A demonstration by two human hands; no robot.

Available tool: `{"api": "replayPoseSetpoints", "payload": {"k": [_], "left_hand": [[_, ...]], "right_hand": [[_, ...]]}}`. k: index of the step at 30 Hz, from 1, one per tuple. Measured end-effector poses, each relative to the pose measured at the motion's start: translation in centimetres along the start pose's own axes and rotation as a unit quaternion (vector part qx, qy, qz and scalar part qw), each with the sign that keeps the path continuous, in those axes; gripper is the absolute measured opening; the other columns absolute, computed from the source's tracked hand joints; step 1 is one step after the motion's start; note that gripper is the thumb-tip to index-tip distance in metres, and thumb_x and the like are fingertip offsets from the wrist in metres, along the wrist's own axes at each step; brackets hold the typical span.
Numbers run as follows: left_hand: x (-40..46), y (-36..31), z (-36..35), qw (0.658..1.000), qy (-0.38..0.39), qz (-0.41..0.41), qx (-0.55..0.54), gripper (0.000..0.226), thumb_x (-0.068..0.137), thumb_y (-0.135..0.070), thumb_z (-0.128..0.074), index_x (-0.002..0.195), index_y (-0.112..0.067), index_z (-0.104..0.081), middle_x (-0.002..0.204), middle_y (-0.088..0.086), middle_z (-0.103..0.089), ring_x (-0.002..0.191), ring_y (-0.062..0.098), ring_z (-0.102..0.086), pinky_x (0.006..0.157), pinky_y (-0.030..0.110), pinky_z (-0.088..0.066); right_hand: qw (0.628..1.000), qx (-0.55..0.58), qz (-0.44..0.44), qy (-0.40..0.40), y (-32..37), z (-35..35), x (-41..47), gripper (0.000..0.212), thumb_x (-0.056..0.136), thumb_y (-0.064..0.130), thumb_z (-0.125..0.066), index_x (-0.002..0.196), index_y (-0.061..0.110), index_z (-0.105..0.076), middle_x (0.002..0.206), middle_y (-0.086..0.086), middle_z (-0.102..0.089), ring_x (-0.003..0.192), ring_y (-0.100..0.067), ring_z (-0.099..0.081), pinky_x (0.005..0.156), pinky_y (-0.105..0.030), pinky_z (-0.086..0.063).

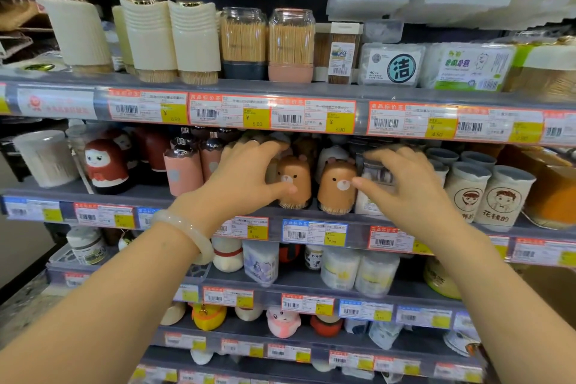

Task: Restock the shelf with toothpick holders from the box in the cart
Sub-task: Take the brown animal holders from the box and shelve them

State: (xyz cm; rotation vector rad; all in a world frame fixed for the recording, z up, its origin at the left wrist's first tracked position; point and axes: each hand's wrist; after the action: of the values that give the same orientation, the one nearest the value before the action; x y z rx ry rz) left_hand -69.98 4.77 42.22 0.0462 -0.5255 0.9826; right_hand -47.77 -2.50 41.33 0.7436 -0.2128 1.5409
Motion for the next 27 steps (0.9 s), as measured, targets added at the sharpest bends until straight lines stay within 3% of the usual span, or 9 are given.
{"api": "replayPoseSetpoints", "payload": {"k": [6, 12, 17, 21, 24, 26, 27], "left_hand": [[-1.9, 0.9, -1.2, 0.995, -0.085, -0.051, 0.001, 0.057, 0.079, -0.046, -0.062, 0.126, -0.012, -0.058, 0.122, 0.011, -0.057, 0.112, 0.033, -0.049, 0.095, 0.039, -0.035], [-5.1, -1.1, -4.9, 0.972, -0.191, -0.130, -0.039, 0.041, 0.081, -0.030, -0.051, 0.107, -0.002, -0.067, 0.111, 0.012, -0.064, 0.103, 0.022, -0.047, 0.087, 0.029, -0.033], [-7.6, -1.7, -8.6, 0.975, -0.195, -0.103, -0.030, 0.040, 0.082, -0.023, -0.049, 0.113, -0.001, -0.061, 0.113, 0.014, -0.062, 0.102, 0.026, -0.049, 0.087, 0.036, -0.039], [-9.8, -2.2, -11.2, 0.976, -0.182, -0.112, -0.047, 0.043, 0.079, -0.023, -0.048, 0.118, -0.005, -0.051, 0.119, 0.011, -0.053, 0.105, 0.025, -0.048, 0.092, 0.034, -0.036], [-11.6, -2.6, -13.4, 0.981, -0.152, -0.112, -0.036, 0.048, 0.075, -0.026, -0.048, 0.118, -0.004, -0.055, 0.119, 0.010, -0.054, 0.107, 0.024, -0.046, 0.093, 0.035, -0.038], [-12.6, -2.4, -15.7, 0.988, -0.131, -0.085, -0.010, 0.051, 0.070, -0.029, -0.047, 0.115, -0.006, -0.055, 0.118, 0.010, -0.057, 0.108, 0.024, -0.047, 0.091, 0.040, -0.043], [-13.2, -2.6, -16.6, 0.992, -0.109, -0.069, -0.007, 0.049, 0.069, -0.029, -0.047, 0.113, -0.008, -0.055, 0.117, 0.010, -0.056, 0.106, 0.024, -0.048, 0.090, 0.040, -0.042]], "right_hand": [[0.989, 0.013, 0.108, -0.102, -0.9, -1.1, -1.6, 0.034, 0.078, 0.027, -0.068, 0.102, 0.003, -0.068, 0.100, -0.012, -0.064, 0.096, -0.034, -0.057, 0.086, -0.044, -0.043], [0.978, 0.054, 0.157, -0.124, 1.6, -3.3, -3.7, 0.031, 0.083, 0.028, -0.056, 0.095, 0.002, -0.068, 0.096, -0.010, -0.064, 0.094, -0.025, -0.055, 0.084, -0.030, -0.040], [0.984, 0.058, 0.141, -0.091, 2.2, -6.8, -5.9, 0.029, 0.084, 0.027, -0.052, 0.095, 0.006, -0.067, 0.095, -0.006, -0.063, 0.090, -0.019, -0.048, 0.080, -0.027, -0.039], [0.986, 0.069, 0.117, -0.101, 2.0, -9.5, -8.0, 0.023, 0.079, 0.025, -0.060, 0.095, 0.010, -0.067, 0.094, -0.004, -0.062, 0.090, -0.016, -0.047, 0.077, -0.025, -0.044], [0.993, 0.054, 0.096, -0.043, 1.4, -11.3, -10.3, 0.032, 0.069, 0.019, -0.068, 0.101, 0.017, -0.064, 0.095, 0.001, -0.062, 0.090, -0.012, -0.048, 0.076, -0.025, -0.047], [0.996, 0.042, 0.073, 0.027, 0.6, -13.4, -12.0, 0.047, 0.060, 0.022, -0.072, 0.104, 0.023, -0.055, 0.094, 0.002, -0.061, 0.087, -0.013, -0.052, 0.069, -0.026, -0.051], [0.993, 0.045, 0.053, 0.100, -0.1, -14.2, -13.0, 0.057, 0.052, 0.026, -0.077, 0.103, 0.024, -0.052, 0.093, 0.002, -0.061, 0.084, -0.014, -0.054, 0.065, -0.024, -0.052]]}}
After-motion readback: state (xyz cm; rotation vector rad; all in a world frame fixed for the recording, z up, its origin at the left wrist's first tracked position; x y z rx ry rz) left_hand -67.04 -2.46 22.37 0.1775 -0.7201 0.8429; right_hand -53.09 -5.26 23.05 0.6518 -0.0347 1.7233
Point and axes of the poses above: each hand's wrist, its own x-axis towards the middle knuckle, its own z-axis out of the back of the hand, y = z × x
